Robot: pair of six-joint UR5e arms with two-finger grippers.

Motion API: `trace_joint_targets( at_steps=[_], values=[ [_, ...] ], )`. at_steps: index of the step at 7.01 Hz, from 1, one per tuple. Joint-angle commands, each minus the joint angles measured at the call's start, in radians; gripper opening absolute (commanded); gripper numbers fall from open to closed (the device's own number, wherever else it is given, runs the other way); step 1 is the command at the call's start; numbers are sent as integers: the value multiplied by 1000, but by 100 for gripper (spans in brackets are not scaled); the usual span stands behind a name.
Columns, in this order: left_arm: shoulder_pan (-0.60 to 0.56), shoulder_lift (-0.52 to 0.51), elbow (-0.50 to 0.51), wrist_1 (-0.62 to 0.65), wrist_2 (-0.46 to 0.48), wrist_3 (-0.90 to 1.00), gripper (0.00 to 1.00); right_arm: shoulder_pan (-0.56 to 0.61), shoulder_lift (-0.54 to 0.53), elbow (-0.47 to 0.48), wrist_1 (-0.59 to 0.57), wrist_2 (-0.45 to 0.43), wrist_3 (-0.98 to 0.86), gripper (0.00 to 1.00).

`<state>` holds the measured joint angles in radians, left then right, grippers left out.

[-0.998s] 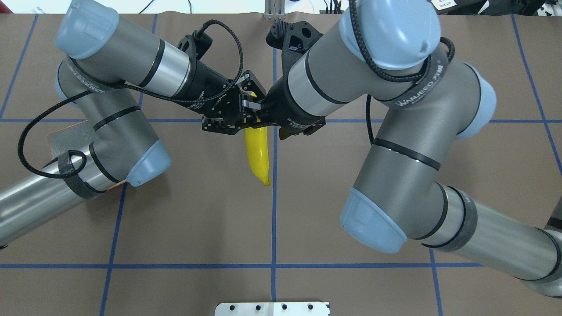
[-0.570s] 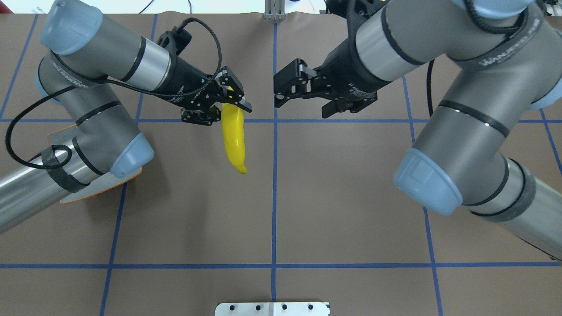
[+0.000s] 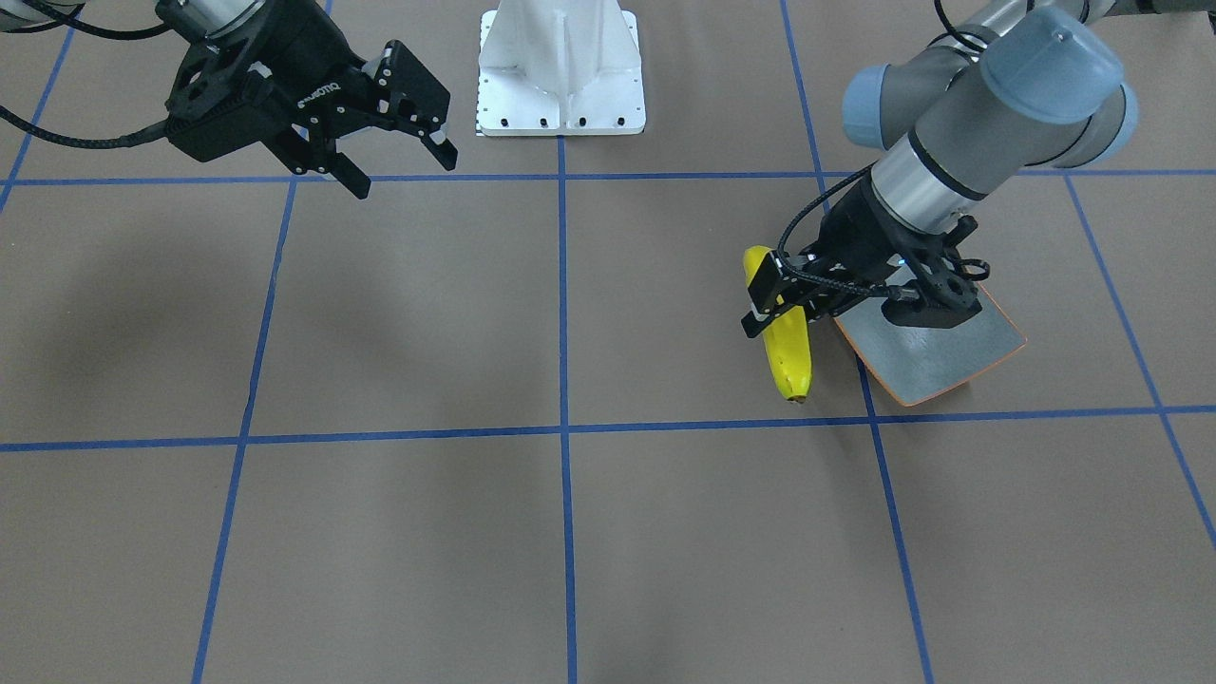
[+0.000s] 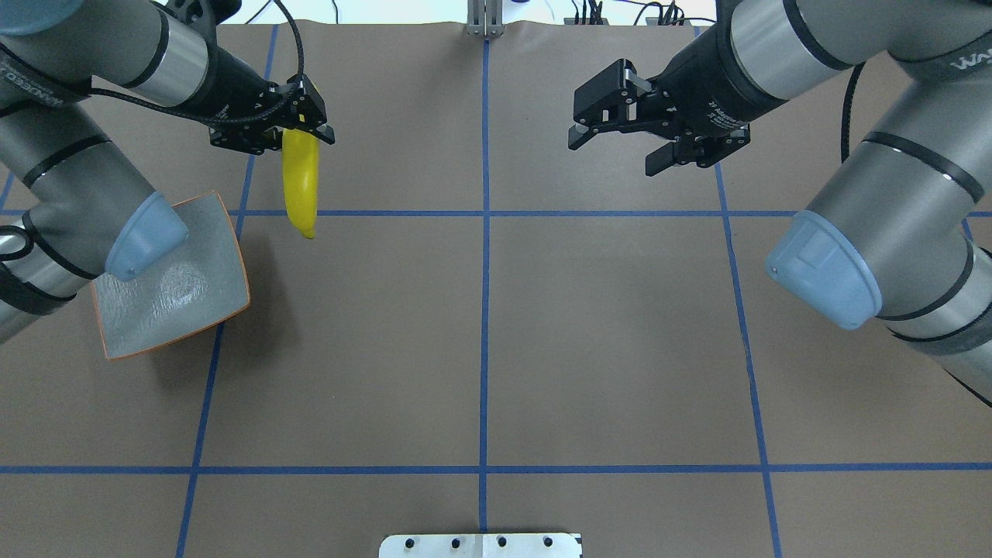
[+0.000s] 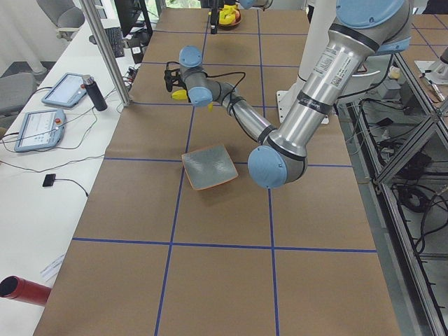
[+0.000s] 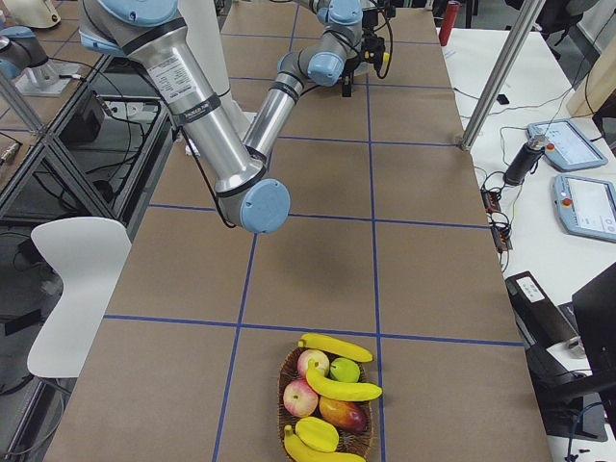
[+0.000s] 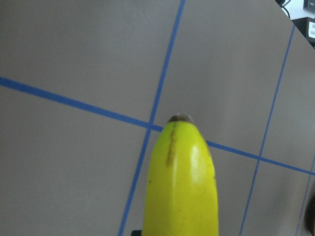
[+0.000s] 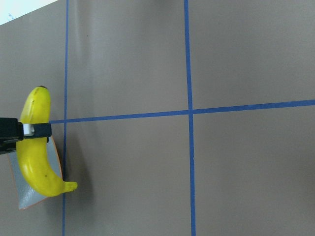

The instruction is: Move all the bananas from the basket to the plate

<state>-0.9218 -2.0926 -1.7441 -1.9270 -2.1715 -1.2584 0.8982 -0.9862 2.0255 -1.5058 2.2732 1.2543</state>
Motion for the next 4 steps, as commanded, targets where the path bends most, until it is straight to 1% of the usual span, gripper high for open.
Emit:
trace_joint_targets(
  at_steps=[1, 2, 3, 4],
  values=[
    [94, 5, -217, 580, 353, 405, 0, 13, -9, -20, 1, -6, -9, 100],
    [134, 6, -248, 697, 452, 474, 0, 19, -17, -25, 1, -4, -27, 100],
    [147, 60, -252, 703, 502, 509, 0, 22, -29, -25, 4, -3, -38, 99],
    [174, 93, -233, 704, 582, 566, 0, 25, -31, -27, 4, -3, -41, 100]
  ],
)
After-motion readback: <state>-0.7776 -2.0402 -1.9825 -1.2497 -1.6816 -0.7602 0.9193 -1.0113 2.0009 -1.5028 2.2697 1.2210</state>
